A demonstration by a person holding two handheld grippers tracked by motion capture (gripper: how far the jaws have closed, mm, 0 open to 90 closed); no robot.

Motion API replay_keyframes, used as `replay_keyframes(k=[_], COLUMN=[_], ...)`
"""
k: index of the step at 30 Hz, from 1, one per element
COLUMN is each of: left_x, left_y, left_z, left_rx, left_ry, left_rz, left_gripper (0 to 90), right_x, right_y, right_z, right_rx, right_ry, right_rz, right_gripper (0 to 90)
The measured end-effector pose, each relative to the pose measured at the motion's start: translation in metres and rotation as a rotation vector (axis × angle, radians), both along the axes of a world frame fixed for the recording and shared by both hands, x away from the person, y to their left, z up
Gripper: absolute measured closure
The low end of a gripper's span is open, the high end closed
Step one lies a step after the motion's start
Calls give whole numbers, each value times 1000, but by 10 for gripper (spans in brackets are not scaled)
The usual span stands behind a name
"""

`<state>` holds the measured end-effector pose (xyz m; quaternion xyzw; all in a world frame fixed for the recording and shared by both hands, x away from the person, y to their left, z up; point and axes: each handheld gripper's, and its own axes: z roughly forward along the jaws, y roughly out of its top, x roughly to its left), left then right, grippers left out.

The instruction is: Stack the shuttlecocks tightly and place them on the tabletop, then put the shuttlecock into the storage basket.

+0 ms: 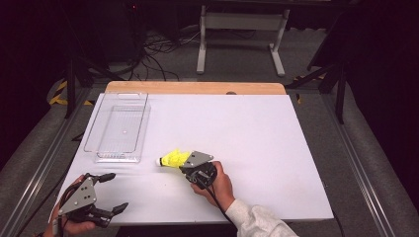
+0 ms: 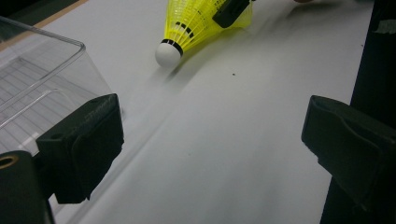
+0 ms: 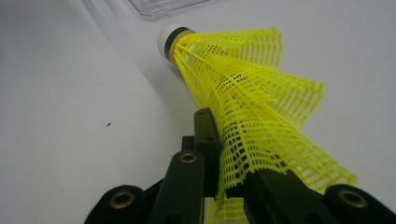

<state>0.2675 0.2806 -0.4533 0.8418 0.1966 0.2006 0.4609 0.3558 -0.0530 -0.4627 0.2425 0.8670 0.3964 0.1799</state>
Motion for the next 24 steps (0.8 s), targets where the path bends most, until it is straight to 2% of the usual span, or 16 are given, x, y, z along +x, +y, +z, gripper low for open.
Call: replay_keyframes(k=[24], left_x=[-2], left_y=[-1], left_z=[1], left_rx=[10], left_ry=[-11], left_rz=[0], left_gripper=[66], right_x=[-2], right_y=[-8], right_z=[11], right_rx=[23], right_ry=[-21], right_rz=[22], right_gripper=[880])
